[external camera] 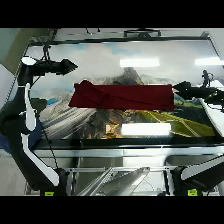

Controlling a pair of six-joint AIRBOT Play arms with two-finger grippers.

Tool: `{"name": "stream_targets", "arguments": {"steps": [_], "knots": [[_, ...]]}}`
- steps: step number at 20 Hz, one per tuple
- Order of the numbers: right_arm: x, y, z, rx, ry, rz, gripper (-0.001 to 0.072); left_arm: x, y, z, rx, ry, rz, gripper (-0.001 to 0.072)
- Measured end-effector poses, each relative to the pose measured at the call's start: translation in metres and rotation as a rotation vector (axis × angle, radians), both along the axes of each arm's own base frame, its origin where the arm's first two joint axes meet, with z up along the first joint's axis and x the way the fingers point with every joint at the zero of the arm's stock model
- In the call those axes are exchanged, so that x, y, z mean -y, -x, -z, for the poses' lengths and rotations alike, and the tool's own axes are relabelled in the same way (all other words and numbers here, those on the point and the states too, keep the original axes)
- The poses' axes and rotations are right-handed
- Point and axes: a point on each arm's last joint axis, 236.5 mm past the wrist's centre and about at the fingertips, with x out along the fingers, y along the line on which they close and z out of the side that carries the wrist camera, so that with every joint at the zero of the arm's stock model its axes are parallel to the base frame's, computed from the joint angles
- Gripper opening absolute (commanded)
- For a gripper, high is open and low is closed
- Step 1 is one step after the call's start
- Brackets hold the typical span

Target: Fold the shirts.

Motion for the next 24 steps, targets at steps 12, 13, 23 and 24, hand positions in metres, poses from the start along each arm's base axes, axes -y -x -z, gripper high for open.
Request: {"name": "stream_targets", "arguments": {"steps": [12,13,23,24], "knots": [[-0.035,0.025,0.037,-0.11,0.115,-0.213,0.0024,0.038,0.04,-0.015,-0.073,0.02,0.114,0.0011],[-0.038,0.025,0.034,-0.112,0.105,-0.224,0.0025,0.047,0.043,-0.015,-0.077,0.02,0.136,0.0011],[-0.044,0.006,-0.075,0.019,0.119,-0.263,0.0024,0.244,0.106,0.073,-0.185,-0.019,0.416,0.001],[-0.045,0.007,-0.09,0.033,0.121,-0.269,0.0024,0.267,0.111,0.088,-0.189,-0.022,0.412,0.0009]]}}
